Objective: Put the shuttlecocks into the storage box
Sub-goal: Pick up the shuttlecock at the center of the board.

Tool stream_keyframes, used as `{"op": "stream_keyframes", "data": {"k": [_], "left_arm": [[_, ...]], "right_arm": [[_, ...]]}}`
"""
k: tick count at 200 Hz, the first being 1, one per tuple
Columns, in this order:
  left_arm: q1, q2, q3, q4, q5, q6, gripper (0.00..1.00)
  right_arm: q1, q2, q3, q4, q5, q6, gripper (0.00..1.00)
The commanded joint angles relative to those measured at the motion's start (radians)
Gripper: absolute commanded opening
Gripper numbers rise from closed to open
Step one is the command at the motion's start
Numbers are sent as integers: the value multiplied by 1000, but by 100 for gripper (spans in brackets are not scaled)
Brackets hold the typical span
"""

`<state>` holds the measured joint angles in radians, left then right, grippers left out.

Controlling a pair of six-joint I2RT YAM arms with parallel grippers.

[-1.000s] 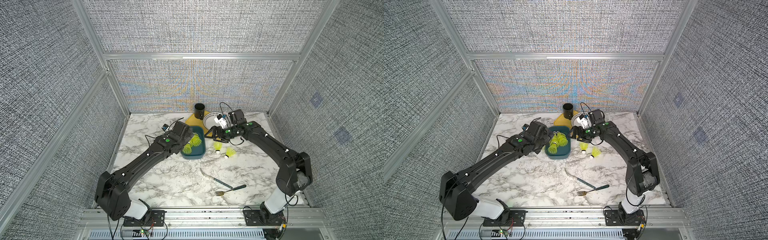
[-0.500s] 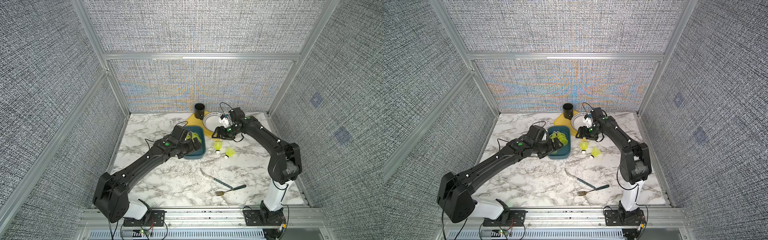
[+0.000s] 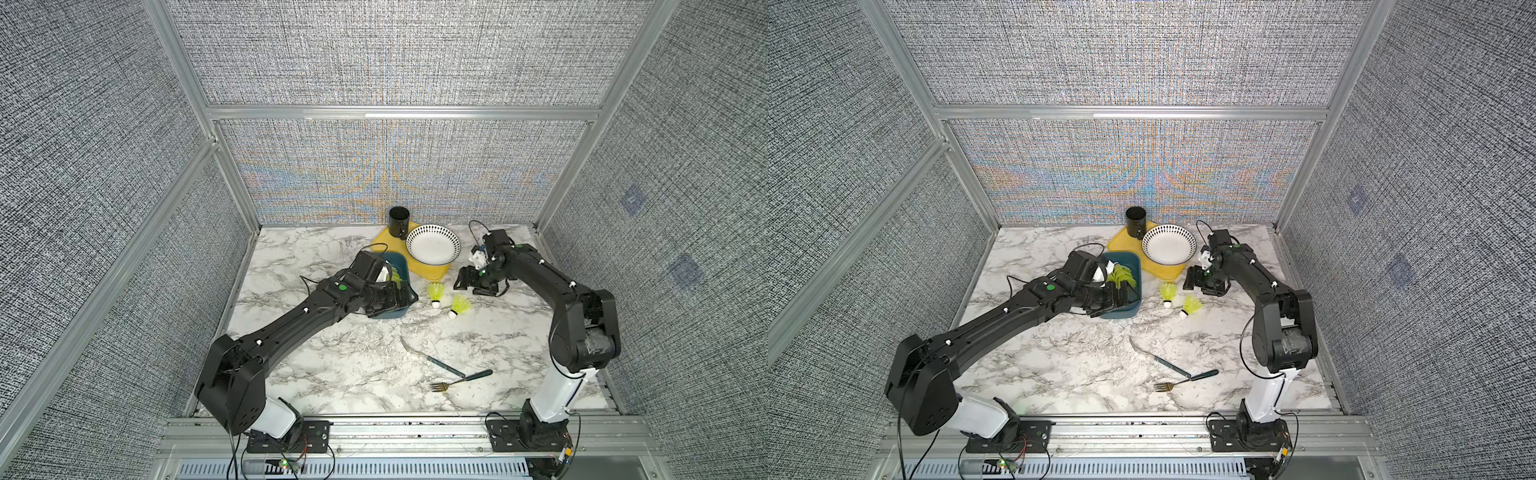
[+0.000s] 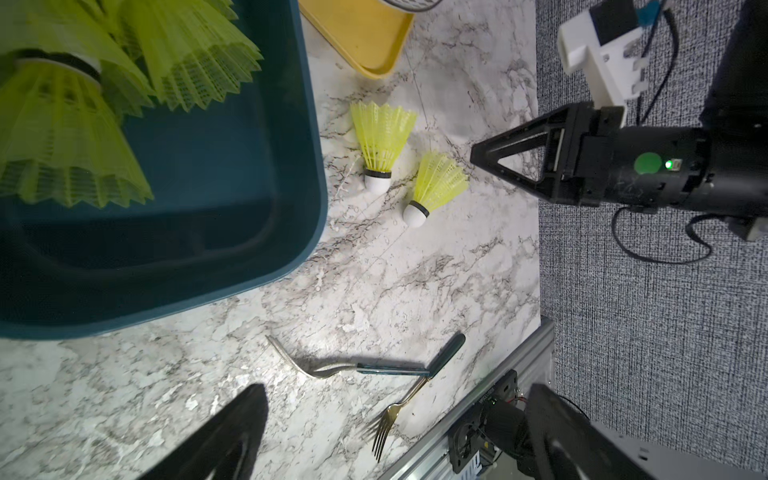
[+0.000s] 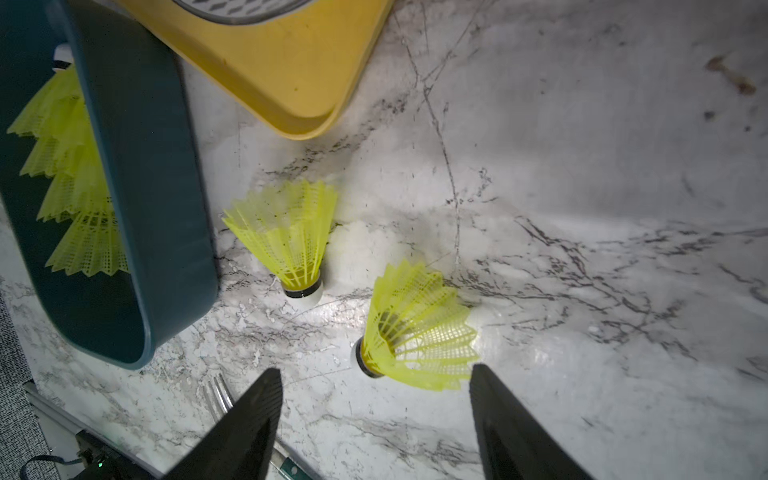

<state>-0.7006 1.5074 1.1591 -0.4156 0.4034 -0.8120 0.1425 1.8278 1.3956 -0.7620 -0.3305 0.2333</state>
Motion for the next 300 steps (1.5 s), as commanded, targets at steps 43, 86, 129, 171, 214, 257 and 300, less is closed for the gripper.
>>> {"op": "stream_keyframes", "data": {"k": [43, 86, 129, 171, 214, 257, 300], "left_arm": [[-46, 53, -22, 121, 15, 27, 100], [-75, 75, -87, 244, -19, -60, 100], [-82, 88, -69, 230, -24, -51, 100], [-82, 104, -49, 221, -20, -48, 100], [-82, 116, -33, 211, -17, -44, 100], [-82, 117, -35, 204, -23, -42, 100], [-82, 105, -45, 198, -34, -47, 100]], "right_arm": [[-20, 88, 48, -9, -70, -78, 59], [-18, 100, 37, -19, -88, -94, 51], [-13, 73, -10, -21, -97, -91, 47], [-14, 20, -78, -17, -89, -79, 40], [-14, -30, -153, 13, -115, -41, 37], [-22, -64, -242, 94, -174, 33, 20], [-26, -138, -301, 147, -183, 122, 0]]}}
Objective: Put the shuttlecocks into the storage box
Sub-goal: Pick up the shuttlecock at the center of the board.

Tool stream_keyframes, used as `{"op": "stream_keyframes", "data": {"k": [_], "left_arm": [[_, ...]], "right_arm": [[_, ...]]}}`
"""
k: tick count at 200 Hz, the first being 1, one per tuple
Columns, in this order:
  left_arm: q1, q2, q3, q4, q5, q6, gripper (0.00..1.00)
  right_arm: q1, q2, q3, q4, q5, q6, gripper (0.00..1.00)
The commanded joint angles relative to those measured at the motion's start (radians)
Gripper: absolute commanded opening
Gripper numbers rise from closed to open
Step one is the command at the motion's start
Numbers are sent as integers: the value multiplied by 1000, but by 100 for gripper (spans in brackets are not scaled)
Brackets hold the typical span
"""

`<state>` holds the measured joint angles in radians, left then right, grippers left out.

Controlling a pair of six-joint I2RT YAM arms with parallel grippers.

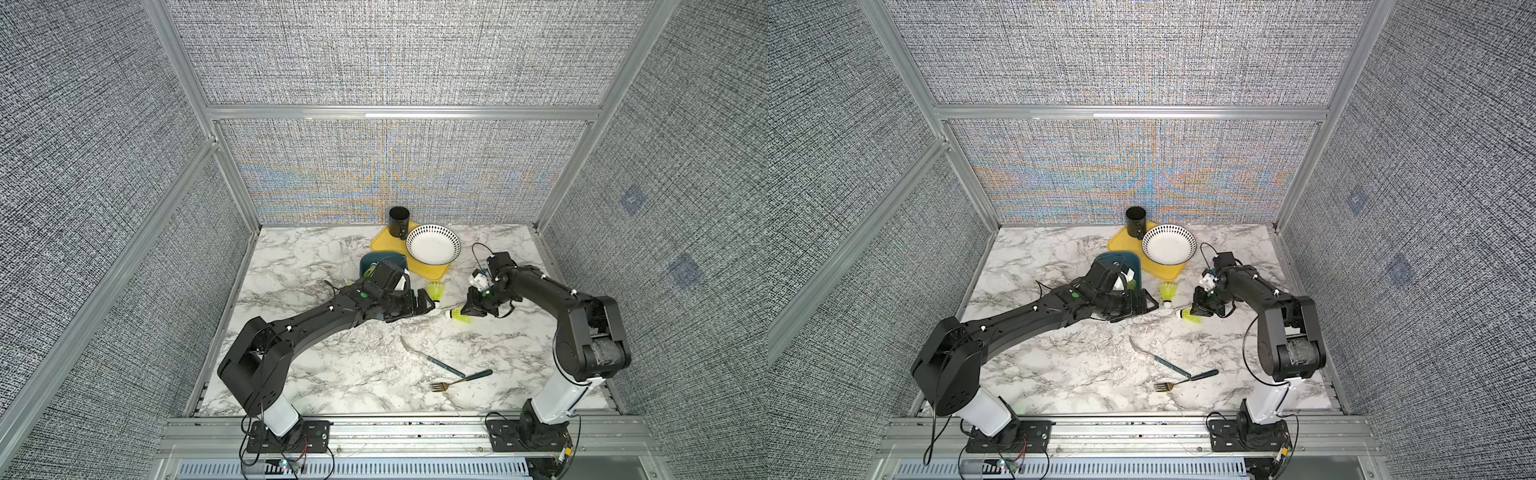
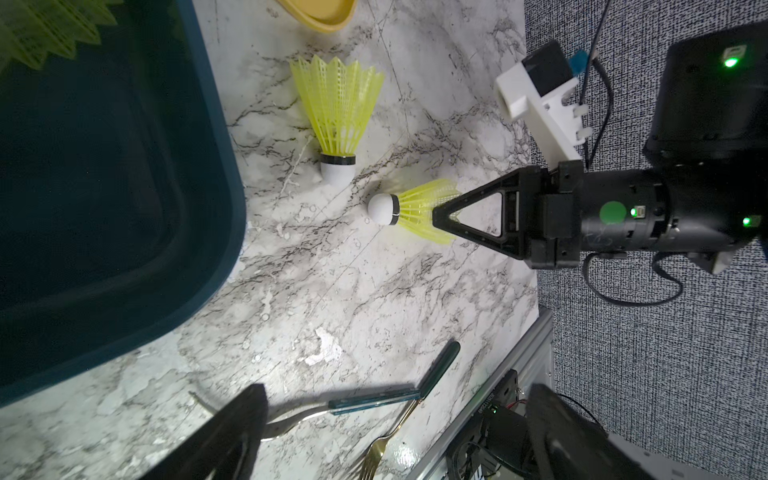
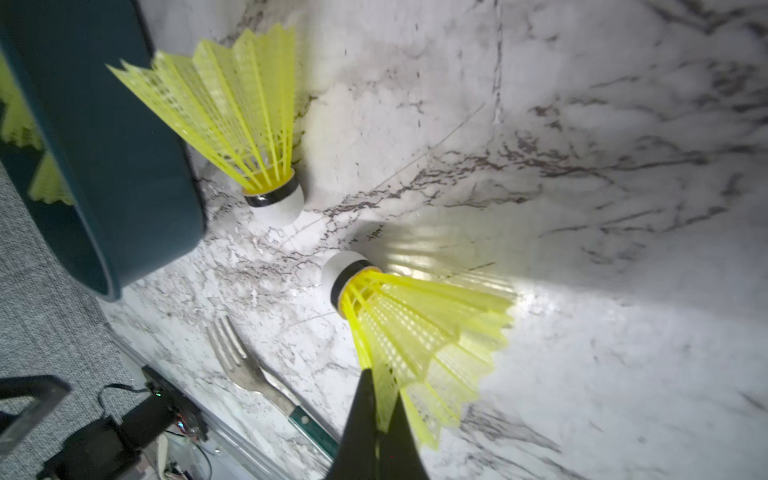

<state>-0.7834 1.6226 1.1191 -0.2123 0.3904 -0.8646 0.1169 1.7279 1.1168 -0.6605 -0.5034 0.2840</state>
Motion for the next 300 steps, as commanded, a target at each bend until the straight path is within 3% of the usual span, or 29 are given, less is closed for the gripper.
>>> {"op": "stream_keyframes", "data": {"k": [1, 68, 111, 178, 244, 300], "left_arm": [[1, -9, -5, -5, -21, 6, 100], [0, -57, -36, -6, -61, -16, 100], [5, -127, -45, -59, -100, -11, 100], [29, -312, -66, -214, -182, -10, 100], [52, -524, -121, -404, -291, 24, 100], [135, -606, -182, -453, -203, 6, 100]], "right_arm": [[0, -40, -23, 46, -10, 74, 0], [30, -239, -136, 113, -21, 273, 0], [168, -322, -154, 177, 21, 429, 0], [381, -362, -91, 224, 214, 639, 0], [576, -220, 85, 258, 425, 858, 0], [656, -93, 148, 374, 527, 1019, 0]]}}
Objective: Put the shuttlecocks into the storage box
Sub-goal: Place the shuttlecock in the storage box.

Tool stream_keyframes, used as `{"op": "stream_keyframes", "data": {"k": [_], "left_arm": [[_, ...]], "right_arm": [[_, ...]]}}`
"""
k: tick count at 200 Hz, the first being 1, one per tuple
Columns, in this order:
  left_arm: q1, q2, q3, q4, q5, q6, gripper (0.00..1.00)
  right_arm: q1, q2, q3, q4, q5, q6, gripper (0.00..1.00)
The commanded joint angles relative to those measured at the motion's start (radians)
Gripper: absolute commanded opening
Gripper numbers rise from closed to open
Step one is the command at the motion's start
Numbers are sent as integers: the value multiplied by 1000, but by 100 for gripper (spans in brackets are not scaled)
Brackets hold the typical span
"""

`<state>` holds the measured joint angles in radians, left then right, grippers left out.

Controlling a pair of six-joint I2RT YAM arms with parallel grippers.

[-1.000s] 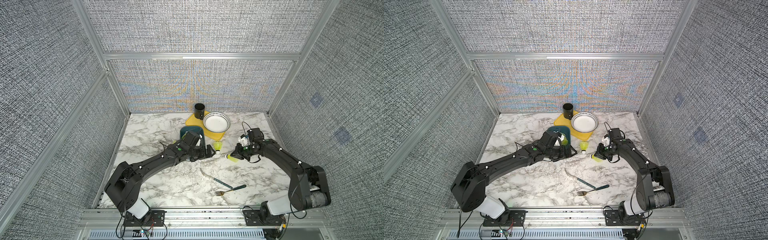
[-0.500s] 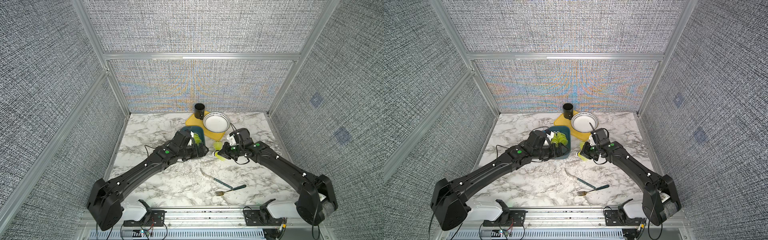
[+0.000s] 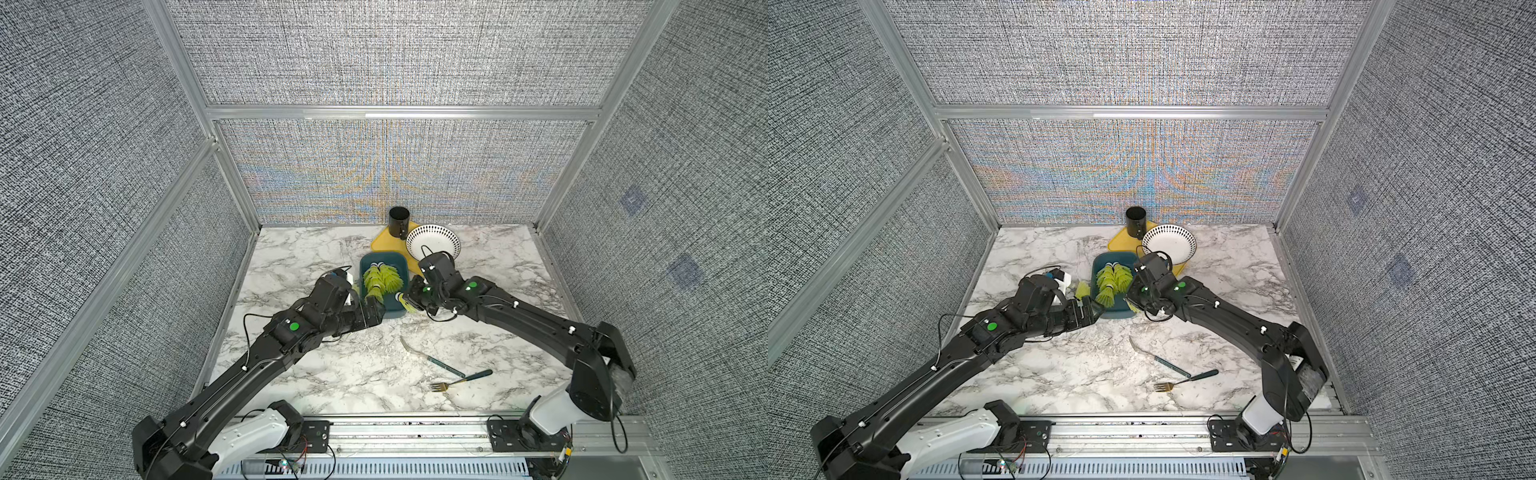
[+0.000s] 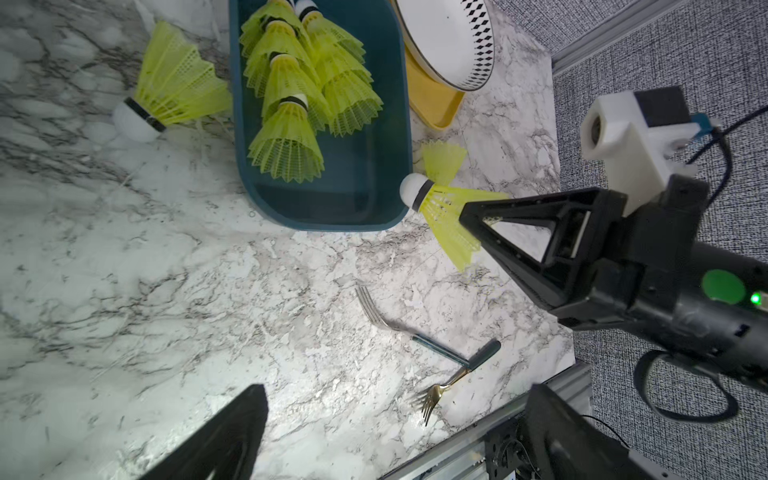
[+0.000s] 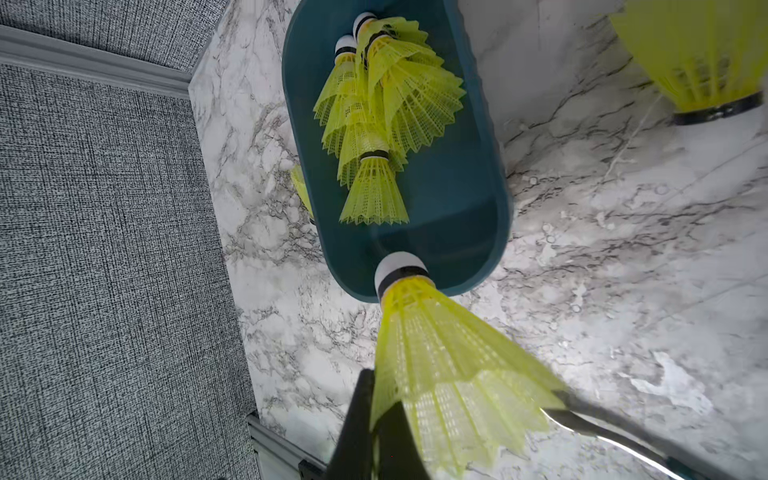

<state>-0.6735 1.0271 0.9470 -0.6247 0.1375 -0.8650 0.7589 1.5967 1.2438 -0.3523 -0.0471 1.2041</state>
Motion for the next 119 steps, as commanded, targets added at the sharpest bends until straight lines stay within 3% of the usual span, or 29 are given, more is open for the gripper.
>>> {"op": "stream_keyframes", "data": {"k": [1, 47, 119], "left_arm": [[26, -10, -10, -41, 51, 6, 100], [73, -40, -27, -65, 74, 15, 100], [105, -59, -24, -83, 89, 26, 100]], "right_arm": [[15, 41, 21, 67, 71, 101, 0], [28, 103, 37, 93, 152, 184, 0], [18, 229, 72, 189, 170, 263, 0]]}}
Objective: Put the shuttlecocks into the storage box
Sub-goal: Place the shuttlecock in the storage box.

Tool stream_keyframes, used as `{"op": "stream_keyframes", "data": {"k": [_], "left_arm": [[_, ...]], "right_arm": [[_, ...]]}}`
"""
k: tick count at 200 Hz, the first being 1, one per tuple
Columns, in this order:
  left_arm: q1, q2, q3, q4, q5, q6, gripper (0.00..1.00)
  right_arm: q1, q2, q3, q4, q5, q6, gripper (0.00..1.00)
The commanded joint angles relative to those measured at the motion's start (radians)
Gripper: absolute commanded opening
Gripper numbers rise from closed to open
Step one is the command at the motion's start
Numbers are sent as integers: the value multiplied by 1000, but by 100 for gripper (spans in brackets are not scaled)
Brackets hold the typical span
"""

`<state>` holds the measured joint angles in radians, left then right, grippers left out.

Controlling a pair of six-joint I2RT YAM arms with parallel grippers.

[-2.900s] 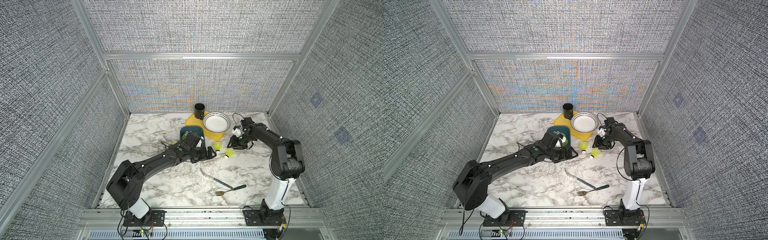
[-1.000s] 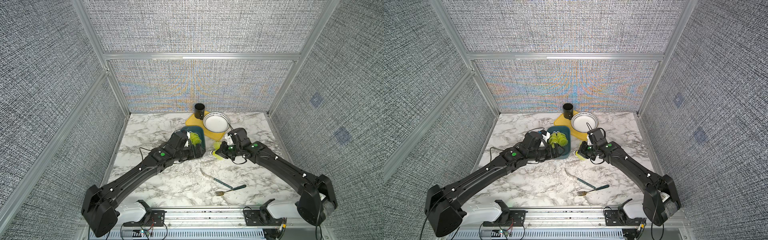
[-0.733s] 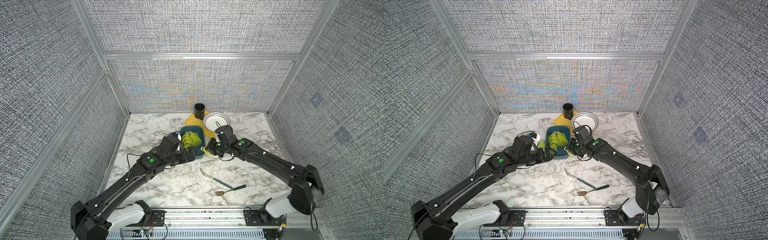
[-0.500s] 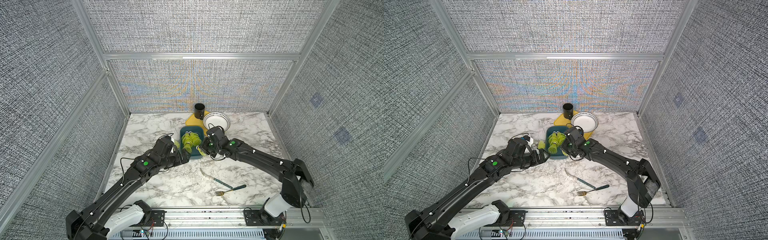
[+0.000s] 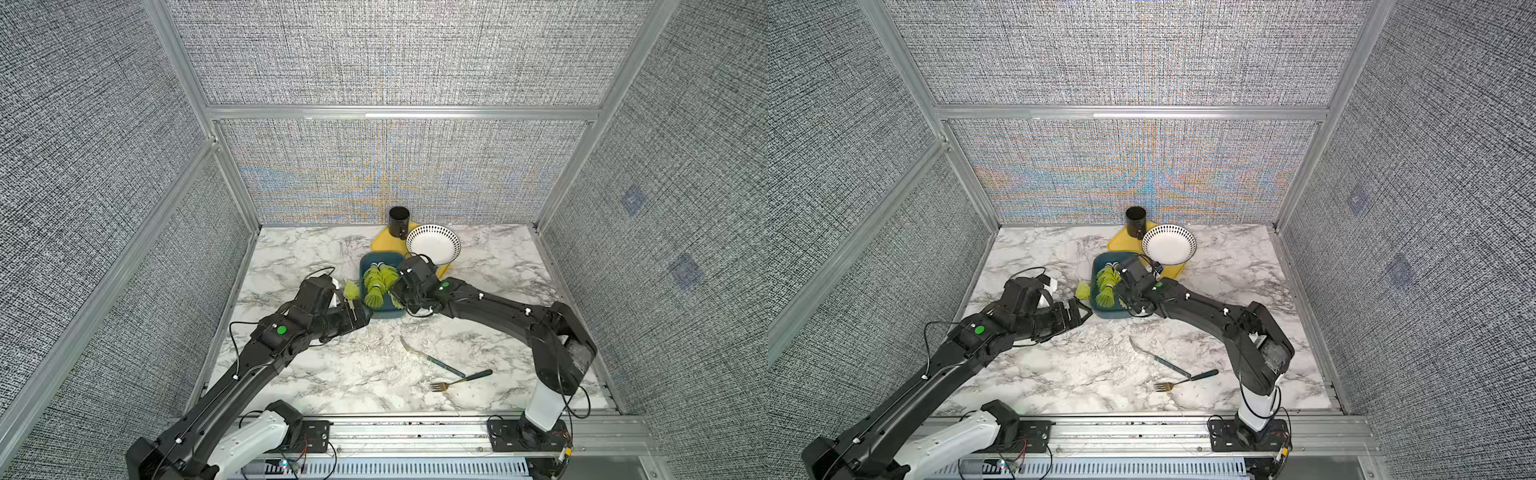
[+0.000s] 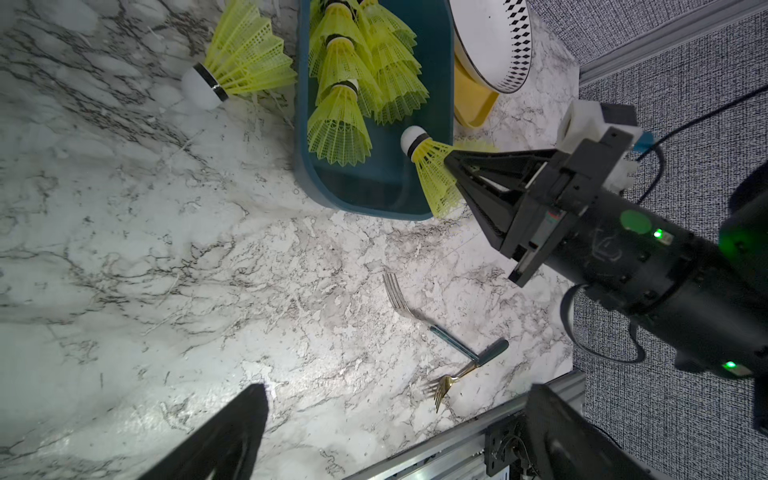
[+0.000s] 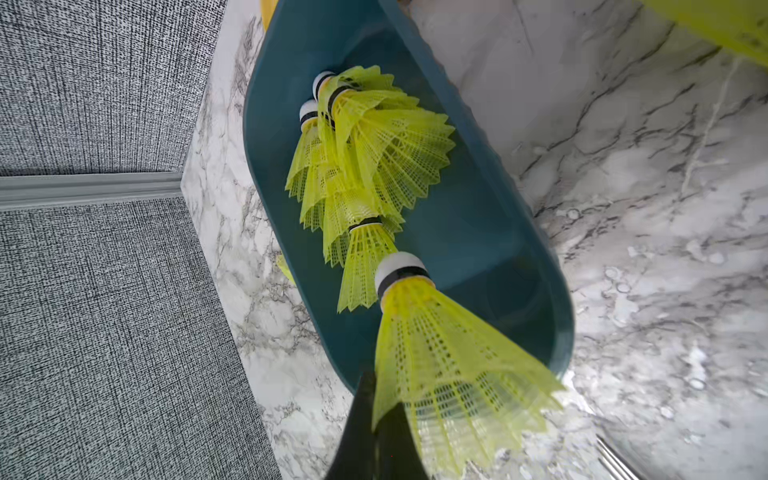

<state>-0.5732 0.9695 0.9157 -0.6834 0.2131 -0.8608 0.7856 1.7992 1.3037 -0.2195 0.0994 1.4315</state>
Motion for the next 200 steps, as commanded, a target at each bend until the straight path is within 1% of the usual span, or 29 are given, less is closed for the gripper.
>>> {"op": "stream_keyframes", "data": {"k": [1, 52, 68, 87, 116, 148, 200], "left_arm": [[4, -2, 8, -24, 14, 22, 100], [10, 39, 11, 28, 54, 31, 100], [10, 33, 11, 48, 34, 34, 100], [12, 9, -17, 113, 14, 21, 100], [11, 5, -31, 151, -5, 8, 100], [12, -35, -77, 219, -43, -29, 100], [11, -50, -89, 219, -31, -44, 100]], "right_arm": [[-10, 28, 13, 58, 23, 35, 0], [-44, 74, 6, 175, 26, 43, 0], [-53, 74, -8, 213, 30, 43, 0], [-65, 79, -22, 250, 25, 45, 0], [-77, 96, -33, 306, -9, 52, 0], [-80, 118, -33, 336, -24, 57, 0], [-83, 143, -39, 383, -38, 52, 0]]}}
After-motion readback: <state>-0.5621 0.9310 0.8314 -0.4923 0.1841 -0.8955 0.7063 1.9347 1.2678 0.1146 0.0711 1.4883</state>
